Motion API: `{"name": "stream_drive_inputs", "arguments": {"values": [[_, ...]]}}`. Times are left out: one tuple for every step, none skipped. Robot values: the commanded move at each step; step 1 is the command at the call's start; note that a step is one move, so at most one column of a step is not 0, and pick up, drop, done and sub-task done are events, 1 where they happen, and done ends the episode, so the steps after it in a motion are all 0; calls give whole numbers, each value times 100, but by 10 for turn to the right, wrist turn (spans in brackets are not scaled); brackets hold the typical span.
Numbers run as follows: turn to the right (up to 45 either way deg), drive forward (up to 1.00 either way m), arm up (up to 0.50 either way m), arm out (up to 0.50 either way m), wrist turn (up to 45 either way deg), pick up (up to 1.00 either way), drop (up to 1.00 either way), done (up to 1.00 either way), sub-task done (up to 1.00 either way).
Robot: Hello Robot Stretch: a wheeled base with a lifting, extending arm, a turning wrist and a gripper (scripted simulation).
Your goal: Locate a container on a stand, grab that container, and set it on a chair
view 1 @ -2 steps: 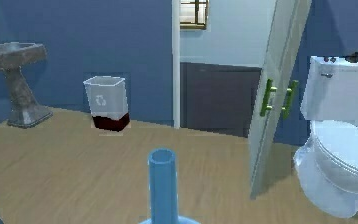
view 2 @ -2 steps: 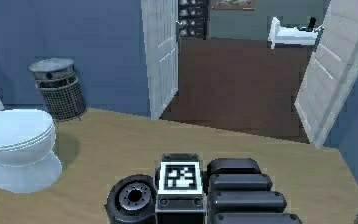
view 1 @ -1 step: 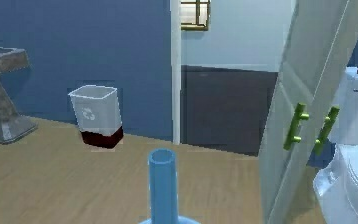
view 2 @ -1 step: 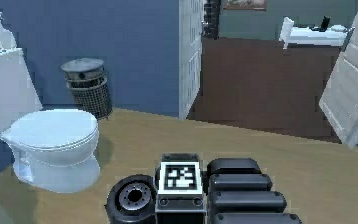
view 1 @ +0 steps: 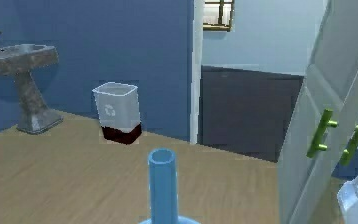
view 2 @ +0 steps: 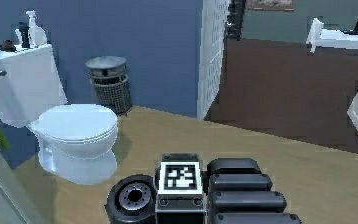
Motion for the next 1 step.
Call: {"name": "stream_drive_inputs", "arguments": {"values": [[0, 85, 0, 0, 0, 0, 0, 0, 0]]}}
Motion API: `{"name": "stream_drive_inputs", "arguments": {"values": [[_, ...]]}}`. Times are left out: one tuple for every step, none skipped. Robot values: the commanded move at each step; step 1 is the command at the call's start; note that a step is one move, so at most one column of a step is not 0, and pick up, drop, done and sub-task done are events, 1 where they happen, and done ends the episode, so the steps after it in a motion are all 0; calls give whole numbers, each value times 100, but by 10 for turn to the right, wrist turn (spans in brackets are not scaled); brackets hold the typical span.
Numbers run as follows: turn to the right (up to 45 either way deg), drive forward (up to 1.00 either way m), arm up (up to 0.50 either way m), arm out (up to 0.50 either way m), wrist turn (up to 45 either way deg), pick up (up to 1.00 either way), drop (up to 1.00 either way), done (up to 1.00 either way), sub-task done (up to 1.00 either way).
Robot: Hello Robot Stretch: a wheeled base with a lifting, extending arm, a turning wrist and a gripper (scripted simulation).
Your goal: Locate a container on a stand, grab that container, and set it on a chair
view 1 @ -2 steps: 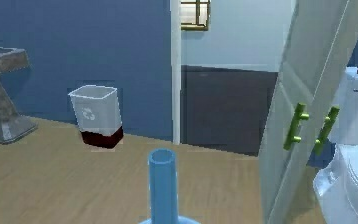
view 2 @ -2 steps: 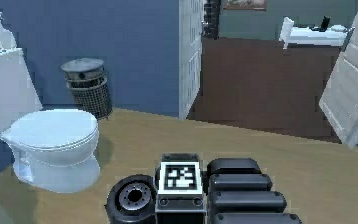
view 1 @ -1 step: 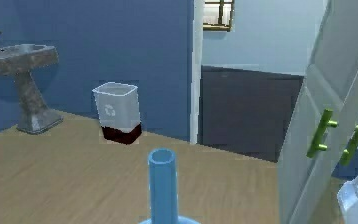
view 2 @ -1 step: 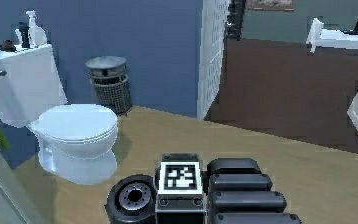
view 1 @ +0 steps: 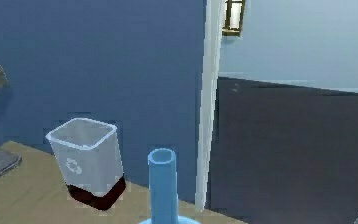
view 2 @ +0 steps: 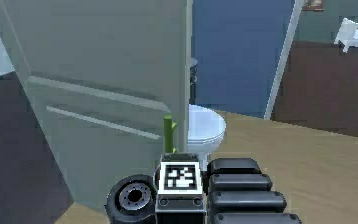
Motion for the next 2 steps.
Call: {"name": "stream_drive_inputs", "arguments": {"values": [[30, 0, 0, 0, 0, 0, 0, 0, 0], [-240, 0, 0, 0, 0, 0, 0, 0, 0]]}}
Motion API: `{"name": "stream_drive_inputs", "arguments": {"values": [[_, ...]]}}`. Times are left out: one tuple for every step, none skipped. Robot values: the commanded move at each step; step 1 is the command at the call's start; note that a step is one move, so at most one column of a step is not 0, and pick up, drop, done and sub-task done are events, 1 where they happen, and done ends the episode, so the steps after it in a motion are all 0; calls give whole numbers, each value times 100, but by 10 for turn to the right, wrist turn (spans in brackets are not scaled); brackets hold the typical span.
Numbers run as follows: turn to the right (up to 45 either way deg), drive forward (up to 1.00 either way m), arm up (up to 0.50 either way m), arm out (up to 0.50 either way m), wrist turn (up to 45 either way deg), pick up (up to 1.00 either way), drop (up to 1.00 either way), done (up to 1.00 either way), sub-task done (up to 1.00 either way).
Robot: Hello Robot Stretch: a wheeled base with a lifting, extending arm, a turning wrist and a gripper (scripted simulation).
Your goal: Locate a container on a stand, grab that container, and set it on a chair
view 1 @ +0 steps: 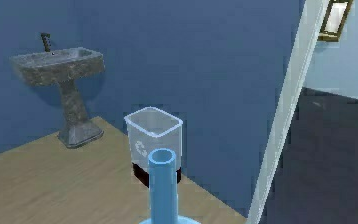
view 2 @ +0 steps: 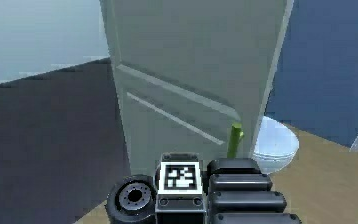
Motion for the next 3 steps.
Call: {"name": "stream_drive_inputs", "arguments": {"values": [[0, 20, 0, 0, 0, 0, 0, 0, 0], [390, 0, 0, 0, 0, 0, 0, 0, 0], [0, 35, 0, 0, 0, 0, 0, 0, 0]]}}
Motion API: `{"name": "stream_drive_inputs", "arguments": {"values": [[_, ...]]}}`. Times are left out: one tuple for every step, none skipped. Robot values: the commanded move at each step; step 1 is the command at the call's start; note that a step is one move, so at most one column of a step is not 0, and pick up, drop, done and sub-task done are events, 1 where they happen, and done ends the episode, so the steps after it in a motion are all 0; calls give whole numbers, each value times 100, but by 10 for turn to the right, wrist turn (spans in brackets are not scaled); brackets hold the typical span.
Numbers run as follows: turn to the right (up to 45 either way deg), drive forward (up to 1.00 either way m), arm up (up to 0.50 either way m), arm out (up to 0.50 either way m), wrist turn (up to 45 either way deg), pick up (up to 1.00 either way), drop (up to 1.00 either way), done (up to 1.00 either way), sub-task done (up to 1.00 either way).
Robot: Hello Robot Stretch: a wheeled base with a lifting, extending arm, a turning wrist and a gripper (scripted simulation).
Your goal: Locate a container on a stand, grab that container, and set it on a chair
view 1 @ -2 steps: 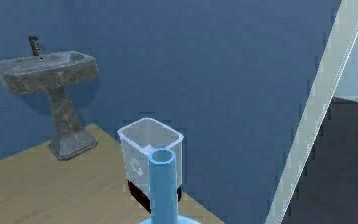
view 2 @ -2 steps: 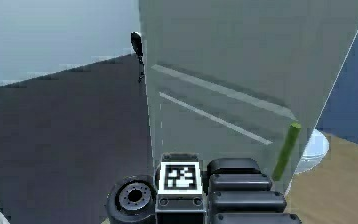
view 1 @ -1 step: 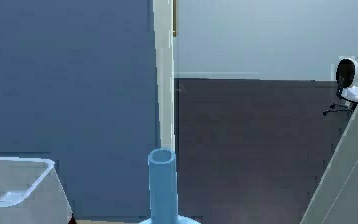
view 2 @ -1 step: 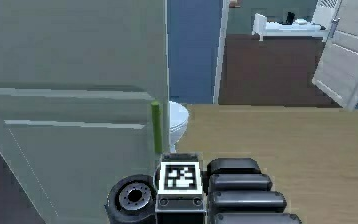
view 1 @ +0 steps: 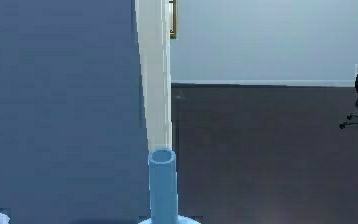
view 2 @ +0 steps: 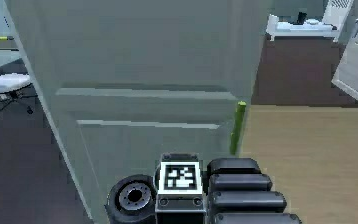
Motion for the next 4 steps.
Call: {"name": "stream_drive_inputs", "arguments": {"values": [[450, 0, 0, 0, 0, 0, 0, 0, 0], [30, 0, 0, 0, 0, 0, 0, 0, 0], [0, 20, 0, 0, 0, 0, 0, 0, 0], [-180, 0, 0, 0, 0, 0, 0, 0, 0]]}}
